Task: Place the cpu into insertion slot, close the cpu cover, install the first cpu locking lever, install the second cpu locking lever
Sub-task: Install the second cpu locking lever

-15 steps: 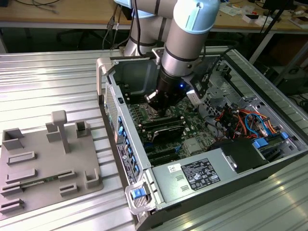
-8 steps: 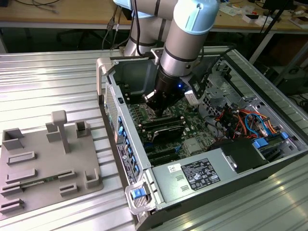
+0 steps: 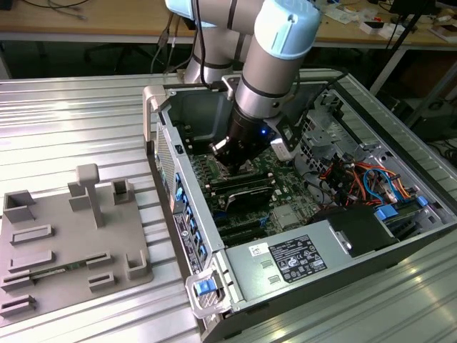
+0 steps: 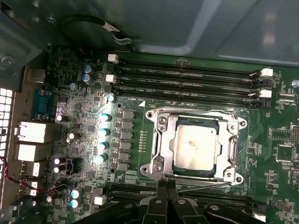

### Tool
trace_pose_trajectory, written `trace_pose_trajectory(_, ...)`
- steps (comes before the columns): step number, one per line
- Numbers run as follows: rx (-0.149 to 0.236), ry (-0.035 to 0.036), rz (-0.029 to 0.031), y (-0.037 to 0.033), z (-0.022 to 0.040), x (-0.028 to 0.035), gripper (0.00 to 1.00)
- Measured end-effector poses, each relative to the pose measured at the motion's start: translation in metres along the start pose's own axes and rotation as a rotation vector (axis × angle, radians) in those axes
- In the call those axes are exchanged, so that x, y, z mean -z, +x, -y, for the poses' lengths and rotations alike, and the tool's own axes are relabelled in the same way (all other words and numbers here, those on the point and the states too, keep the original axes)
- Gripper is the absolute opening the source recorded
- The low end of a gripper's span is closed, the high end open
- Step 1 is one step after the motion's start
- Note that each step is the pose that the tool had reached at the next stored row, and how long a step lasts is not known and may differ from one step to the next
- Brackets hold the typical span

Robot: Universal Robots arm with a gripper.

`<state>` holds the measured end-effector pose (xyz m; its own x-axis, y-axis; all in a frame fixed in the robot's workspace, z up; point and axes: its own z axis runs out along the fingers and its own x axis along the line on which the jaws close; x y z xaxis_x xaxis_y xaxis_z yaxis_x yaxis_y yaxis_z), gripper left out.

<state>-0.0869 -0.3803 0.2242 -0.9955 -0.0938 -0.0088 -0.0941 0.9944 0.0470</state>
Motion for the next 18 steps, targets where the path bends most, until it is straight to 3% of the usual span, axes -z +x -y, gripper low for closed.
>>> trace_pose_trajectory(6, 0.0, -0.0027, 0.0, 0.0022, 0.0003, -0.007, 0.11)
trace_pose_trajectory(7, 0.0, -0.0095, 0.0007, 0.0024, 0.0003, -0.0071, 0.11)
trace_pose_trajectory(8, 0.0, -0.0258, 0.0022, 0.0026, 0.0003, -0.0071, 0.11)
trace_pose_trajectory(10, 0.0, -0.0347, 0.0032, 0.0029, 0.0007, -0.0073, 0.11)
trace_pose_trajectory(18, 0.0, -0.0393, 0.0036, 0.0063, 0.0033, -0.0093, 0.11)
